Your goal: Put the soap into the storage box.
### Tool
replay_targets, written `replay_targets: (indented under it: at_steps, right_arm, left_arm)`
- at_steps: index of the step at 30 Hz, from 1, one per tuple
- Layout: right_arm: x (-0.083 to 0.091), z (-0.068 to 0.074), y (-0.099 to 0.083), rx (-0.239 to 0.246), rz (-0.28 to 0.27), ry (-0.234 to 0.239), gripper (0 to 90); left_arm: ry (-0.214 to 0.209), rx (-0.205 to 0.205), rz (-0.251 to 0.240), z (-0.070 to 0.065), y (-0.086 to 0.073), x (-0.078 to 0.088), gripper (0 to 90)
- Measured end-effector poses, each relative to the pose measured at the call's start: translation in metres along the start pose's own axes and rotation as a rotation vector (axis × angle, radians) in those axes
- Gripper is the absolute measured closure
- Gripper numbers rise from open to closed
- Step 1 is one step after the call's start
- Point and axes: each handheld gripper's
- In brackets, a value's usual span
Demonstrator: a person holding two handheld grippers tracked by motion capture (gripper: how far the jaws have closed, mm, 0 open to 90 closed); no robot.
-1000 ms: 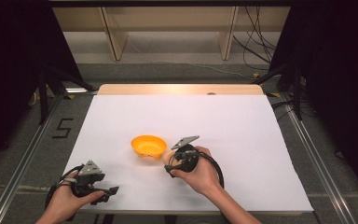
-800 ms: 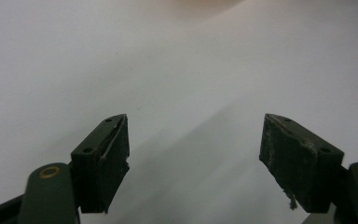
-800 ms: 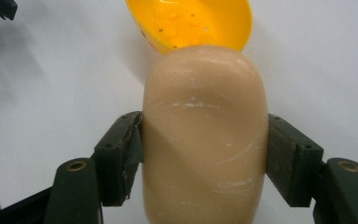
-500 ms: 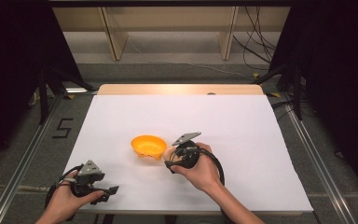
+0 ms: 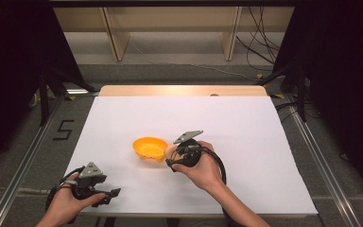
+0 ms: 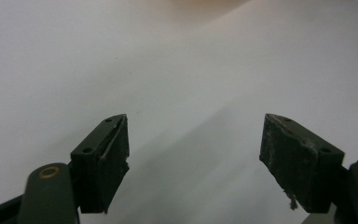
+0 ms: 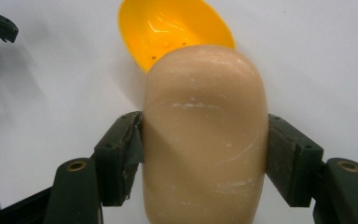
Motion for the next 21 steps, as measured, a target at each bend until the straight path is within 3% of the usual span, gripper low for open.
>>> replay_targets:
  at_steps: [4,5,8,9,21]
  right_arm:
    - [0.001,0.001,0.003,-0.019,0.004,-0.003,35.1]
    - [0.0,0.0,0.003,0.0,-0.006,0.001,35.2]
    - [-0.001,0.001,0.004,-0.014,-0.018,-0.008,35.1]
    - [-0.001,-0.001,0.006,0.004,-0.005,-0.003,35.2]
    - [-0.003,0.0,0.012,-0.009,-0.024,-0.011,35.2]
  left_arm:
    - [0.0,0.001,0.0,0.0,0.0,0.0,23.5]
    - [0.0,0.0,0.0,0.0,0.0,0.0,23.5]
    - [-0.002,-0.003,0.002,0.0,0.0,0.0,23.5]
    - [-0.007,0.014,0.007,-0.001,0.0,-0.001,23.5]
    - [-0.006,0.011,0.0,-0.001,0.0,0.0,23.5]
Point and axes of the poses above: each handheld gripper's, and its own axes: x roughly backward along the jaws, y roughly out of its top, z roughly to its left, and after that the axes turned 7 degrees about -x, right-handed
